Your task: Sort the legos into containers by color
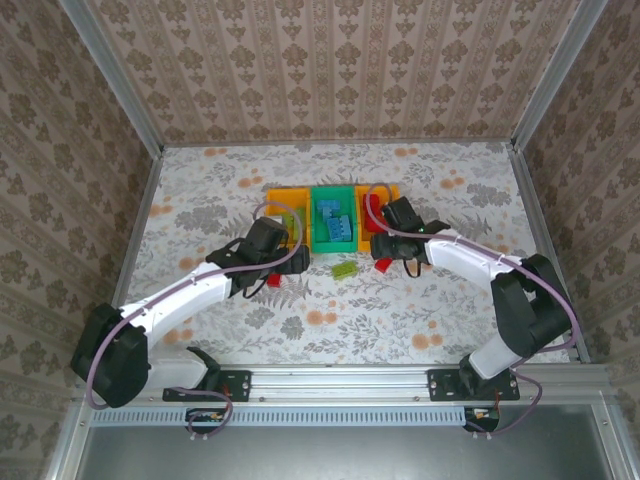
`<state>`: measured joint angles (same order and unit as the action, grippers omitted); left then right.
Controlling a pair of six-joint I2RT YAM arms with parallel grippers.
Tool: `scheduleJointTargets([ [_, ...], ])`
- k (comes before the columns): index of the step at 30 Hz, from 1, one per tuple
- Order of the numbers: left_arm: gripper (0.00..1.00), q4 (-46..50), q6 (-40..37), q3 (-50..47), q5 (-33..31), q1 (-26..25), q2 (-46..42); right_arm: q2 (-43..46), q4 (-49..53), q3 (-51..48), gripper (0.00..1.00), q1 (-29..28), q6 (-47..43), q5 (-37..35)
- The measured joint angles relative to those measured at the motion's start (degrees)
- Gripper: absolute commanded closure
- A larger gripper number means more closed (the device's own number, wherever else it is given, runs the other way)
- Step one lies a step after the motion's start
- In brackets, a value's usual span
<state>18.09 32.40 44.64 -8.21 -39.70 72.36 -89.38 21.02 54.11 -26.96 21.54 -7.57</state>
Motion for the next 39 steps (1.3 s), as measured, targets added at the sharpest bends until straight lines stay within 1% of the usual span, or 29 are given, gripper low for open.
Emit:
scheduleJointTargets([
  [4,0.00,-0.02,0.00,0.00,-0.02,0.00,0.00,0.20,0.20,-3.19,0.26,-1.86,5.42,0.76],
  [7,0.00,-0.02,0.00,-0.04,0.00,0.00,0.00,0.17,-0.02,-3.67,0.24,-3.28,9.31,0.81],
  [12,0.00,-0.04,0.02,-0.94,-0.04,0.00,-0.02,-2.51,-0.09,-2.62,0.26,-4.46,13.35,0.72],
  [18,0.00,-0.02,0.02,-2.32,-0.52,0.04,-1.36,-8.33,0.70,-0.15,0.36,-4.50,14.93,0.22],
  [23,0.00,-0.04,0.02,-2.69,-0.83,0.04,-2.43,-9.94,2.27,1.62,0.50,-4.50,14.73,-1.64],
  [25,0.00,-0.04,0.00,-2.78,-0.85,0.07,-2.43,-10.19,3.08,2.05,0.59,-4.50,14.60,-2.40],
  [28,0.00,-0.04,0.02,-3.28,-0.96,0.11,-2.47,-10.25,3.04,2.10,0.69,-4.50,14.45,-3.06],
  [33,0.00,0.35,0.02,-4.15,-1.55,0.44,-2.73,-9.79,2.89,1.66,0.74,-4.63,14.45,-3.80],
  [35,0.00,1.03,0.07,-4.20,-2.05,0.66,-2.82,-8.59,3.10,0.44,0.76,-4.81,14.45,-4.09],
  [39,0.00,3.06,0.61,-4.46,-3.61,1.18,-2.84,-4.35,5.27,-2.14,0.77,-5.70,14.45,-4.66],
])
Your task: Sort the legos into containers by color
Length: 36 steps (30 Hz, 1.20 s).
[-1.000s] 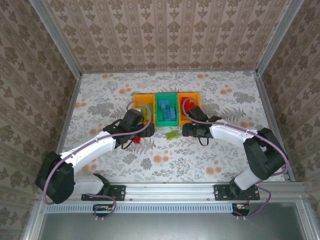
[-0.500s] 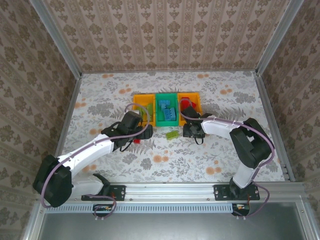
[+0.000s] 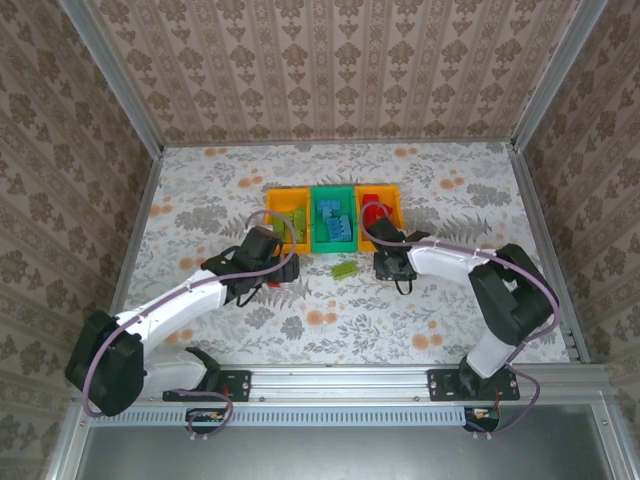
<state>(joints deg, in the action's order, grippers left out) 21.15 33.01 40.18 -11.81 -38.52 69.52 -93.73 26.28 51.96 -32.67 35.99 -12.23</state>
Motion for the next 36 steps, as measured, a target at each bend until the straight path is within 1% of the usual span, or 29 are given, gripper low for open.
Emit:
scheduleJointTargets([
  [7,0.00,4.46,1.92,-1.53,-2.49,0.07,0.96,9.27,3.65,0.76,0.76,-2.80,-0.24,-0.61],
  [11,0.00,5.70,2.64,-2.03,-3.04,0.07,1.44,10.21,4.83,4.02,0.75,-2.62,-1.79,-1.20],
  [15,0.00,5.79,2.80,-2.05,-2.99,0.07,2.80,7.26,5.05,10.01,0.75,-0.70,-4.55,-1.36],
  [24,0.00,4.98,2.29,-1.84,-1.51,0.37,10.32,-7.04,2.60,20.74,0.74,7.50,-10.49,0.22],
  [27,0.00,4.79,1.99,-1.01,-1.27,0.37,12.26,-10.27,2.58,23.47,0.69,8.57,-11.72,0.68],
  [29,0.00,4.50,1.86,-0.31,-1.22,0.37,12.81,-11.19,2.58,24.26,0.68,8.79,-12.09,1.01],
  [30,0.00,4.17,1.75,0.02,-1.25,0.37,12.90,-11.39,2.60,24.50,0.65,8.85,-12.22,1.22],
  [33,0.01,3.37,1.49,0.76,-1.25,0.37,12.90,-12.04,2.62,25.49,0.53,9.20,-12.28,1.99],
  [36,0.02,2.84,1.18,1.20,-1.29,0.37,13.00,-12.55,2.62,26.43,0.43,9.53,-12.81,2.34],
])
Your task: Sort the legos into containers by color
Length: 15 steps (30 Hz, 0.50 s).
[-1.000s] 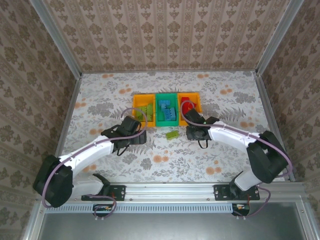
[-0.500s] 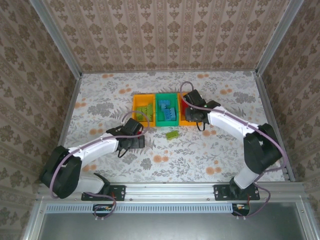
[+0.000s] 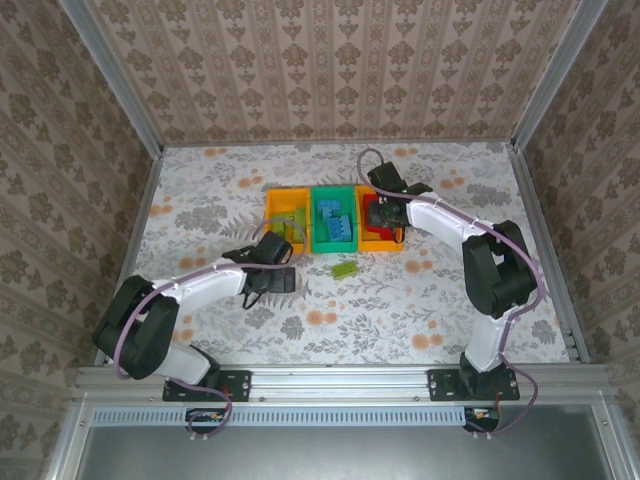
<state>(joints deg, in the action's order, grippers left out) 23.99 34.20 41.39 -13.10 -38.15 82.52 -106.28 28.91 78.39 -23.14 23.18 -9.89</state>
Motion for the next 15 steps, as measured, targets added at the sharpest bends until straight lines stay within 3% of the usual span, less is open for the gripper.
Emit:
scheduleJointTargets([
  [6,0.06,-0.48,-0.66,1.01,-0.02,0.50,2.01,1.42,-0.87,-1.33,0.28,0.26,0.11,1.81],
  [9,0.10,-1.01,-0.83,1.16,0.00,0.74,3.23,5.27,-1.01,-4.24,0.27,0.22,0.59,2.49],
  [15,0.33,-1.64,-1.44,2.03,0.24,0.90,4.44,15.41,-1.90,-9.94,0.24,0.22,0.98,2.80],
])
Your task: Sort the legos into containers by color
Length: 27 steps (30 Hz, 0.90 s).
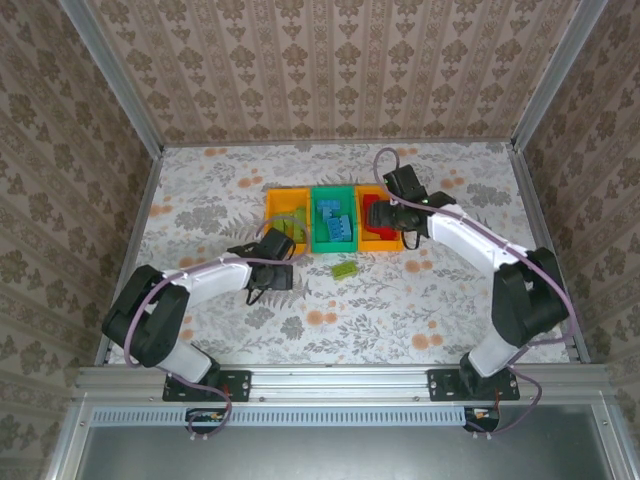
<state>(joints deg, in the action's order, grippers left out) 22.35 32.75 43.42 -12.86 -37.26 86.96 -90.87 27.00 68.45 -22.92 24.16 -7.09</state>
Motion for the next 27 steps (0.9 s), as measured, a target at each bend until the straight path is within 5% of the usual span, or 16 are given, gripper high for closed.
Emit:
scheduleJointTargets([
  [6,0.46,-1.20,-0.24,0.63,0.20,0.28,0.68,8.09,-0.26,-8.26,0.21,0.50,0.17,-1.51],
  [14,0.77,-2.16,-0.02,0.81,1.03,0.28,1.49,14.56,-0.09,-17.03,0.18,5.31,0.22,-2.62],
  [27,0.82,-2.19,2.23,0.83,1.44,-0.55,1.38,19.80,-1.27,-25.51,0.16,13.31,0.20,-2.75],
])
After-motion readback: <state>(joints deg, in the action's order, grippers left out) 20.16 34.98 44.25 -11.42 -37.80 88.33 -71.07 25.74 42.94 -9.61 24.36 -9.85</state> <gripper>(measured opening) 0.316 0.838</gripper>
